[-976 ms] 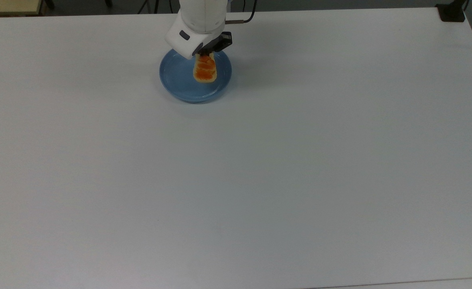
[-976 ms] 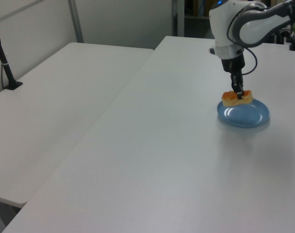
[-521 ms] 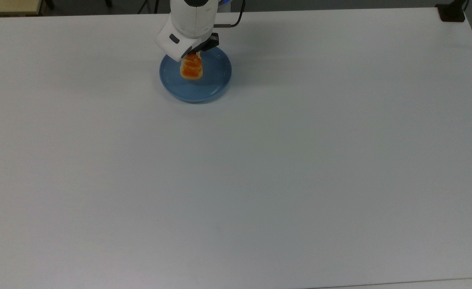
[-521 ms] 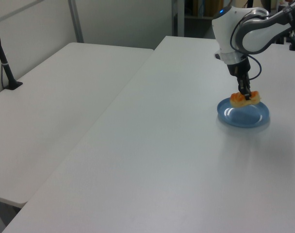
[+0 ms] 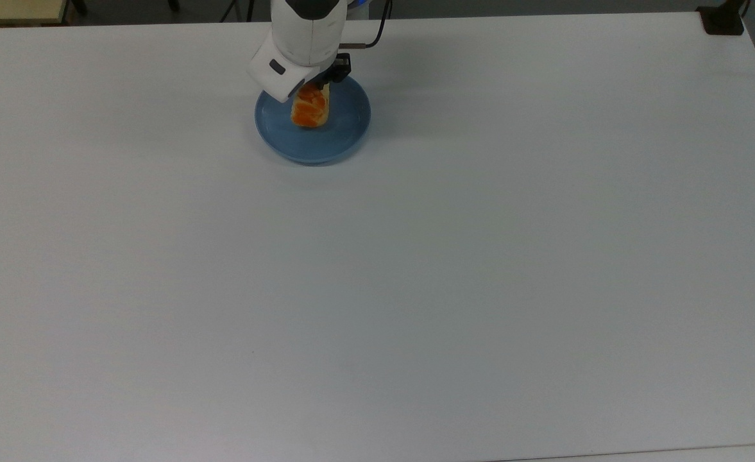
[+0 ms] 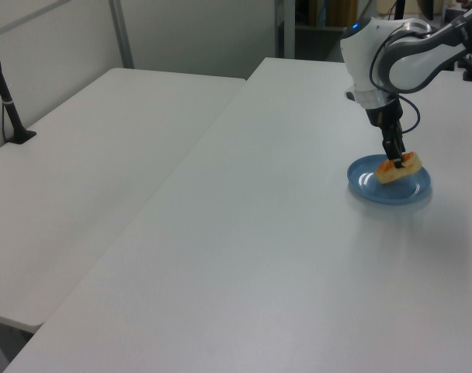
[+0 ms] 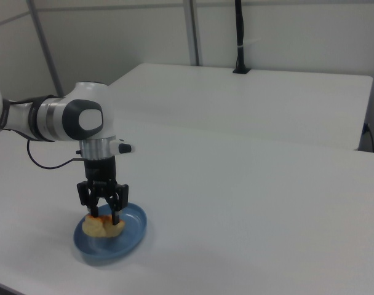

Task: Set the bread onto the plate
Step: 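Lower the bread onto the blue plate and open the gripper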

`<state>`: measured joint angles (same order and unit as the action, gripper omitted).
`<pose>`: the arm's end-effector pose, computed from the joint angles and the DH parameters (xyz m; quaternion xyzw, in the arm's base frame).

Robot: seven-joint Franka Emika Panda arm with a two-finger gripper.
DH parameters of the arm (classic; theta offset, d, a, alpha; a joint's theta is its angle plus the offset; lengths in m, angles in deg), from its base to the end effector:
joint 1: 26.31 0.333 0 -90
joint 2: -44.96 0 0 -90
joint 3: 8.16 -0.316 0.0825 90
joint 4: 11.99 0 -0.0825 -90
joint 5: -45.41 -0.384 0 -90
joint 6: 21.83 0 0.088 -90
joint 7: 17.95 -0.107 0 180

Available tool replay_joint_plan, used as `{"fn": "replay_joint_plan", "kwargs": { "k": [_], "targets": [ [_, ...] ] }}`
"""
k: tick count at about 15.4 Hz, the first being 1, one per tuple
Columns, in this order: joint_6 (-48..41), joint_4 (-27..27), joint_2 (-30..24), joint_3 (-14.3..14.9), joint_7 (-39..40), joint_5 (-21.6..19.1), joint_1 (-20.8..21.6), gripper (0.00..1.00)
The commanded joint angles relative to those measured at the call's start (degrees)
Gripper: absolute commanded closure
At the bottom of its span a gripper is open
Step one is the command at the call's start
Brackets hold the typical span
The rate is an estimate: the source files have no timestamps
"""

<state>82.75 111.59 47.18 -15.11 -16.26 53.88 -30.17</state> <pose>0.4981 0.0147 0.3571 0.9782 0.0727 -0.1826 0.0668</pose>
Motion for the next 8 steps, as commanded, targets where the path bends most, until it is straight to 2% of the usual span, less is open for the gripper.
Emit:
{"fn": "replay_joint_plan", "kwargs": {
  "k": [1,8],
  "targets": [
    [1.2,0.9,-0.8,-0.2,0.1,1.0,-0.6,0.0],
    [1.6,0.5,-1.3,-0.2,0.0,1.0,-1.7,0.0]
  ]
}}
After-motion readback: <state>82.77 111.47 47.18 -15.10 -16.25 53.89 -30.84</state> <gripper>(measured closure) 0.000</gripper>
